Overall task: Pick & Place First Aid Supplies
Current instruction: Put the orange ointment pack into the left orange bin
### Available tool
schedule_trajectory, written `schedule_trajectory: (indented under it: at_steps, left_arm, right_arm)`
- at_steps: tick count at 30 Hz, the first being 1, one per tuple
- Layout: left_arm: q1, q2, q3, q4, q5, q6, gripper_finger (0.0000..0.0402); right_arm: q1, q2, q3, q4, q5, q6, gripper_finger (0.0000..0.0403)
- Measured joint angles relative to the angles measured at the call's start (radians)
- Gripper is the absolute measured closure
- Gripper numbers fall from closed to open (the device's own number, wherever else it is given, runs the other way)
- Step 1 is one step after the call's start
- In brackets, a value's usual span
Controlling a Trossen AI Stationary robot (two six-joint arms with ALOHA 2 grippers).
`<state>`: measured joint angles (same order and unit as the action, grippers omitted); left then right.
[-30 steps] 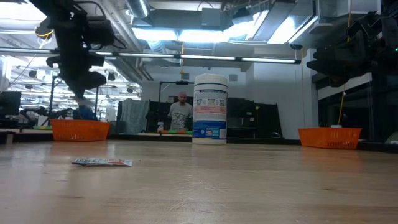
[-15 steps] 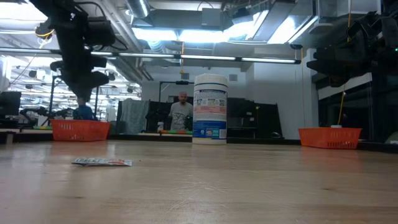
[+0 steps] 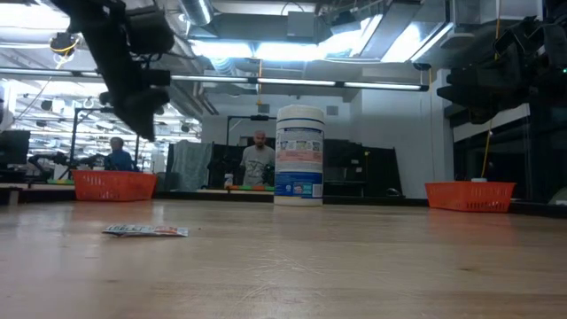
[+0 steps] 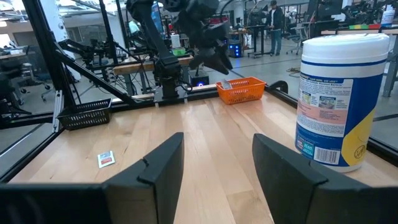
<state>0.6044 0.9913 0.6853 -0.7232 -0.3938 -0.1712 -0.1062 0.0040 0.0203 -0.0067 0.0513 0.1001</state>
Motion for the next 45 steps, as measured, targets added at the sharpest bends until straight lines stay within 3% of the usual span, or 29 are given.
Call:
schedule_trajectory:
  at_steps: [17, 24, 35, 45]
  left_arm:
    - [-0.524, 0.003, 0.0, 0.16, 0.055, -0.07, 0.0258]
    - [-0.725, 0.093, 0.0, 0.267, 0.06, -0.09, 0.0258]
    - [-0.915, 0.324, 0.0, 0.536, 0.108, -0.132, 0.0258]
    - [-0.972, 0.536, 0.0, 0.641, 0.105, -0.177, 0.0258]
  right_arm:
    - [0.0, 0.0, 0.0, 0.0, 0.0, 0.0, 0.0212]
    - [0.0, 0.0, 0.0, 0.0, 0.0, 0.0, 0.0212]
    - [0.0, 0.0, 0.0, 0.0, 0.0, 0.0, 0.0212]
    - [0.0, 0.0, 0.0, 0.0, 0.0, 0.0, 0.0212]
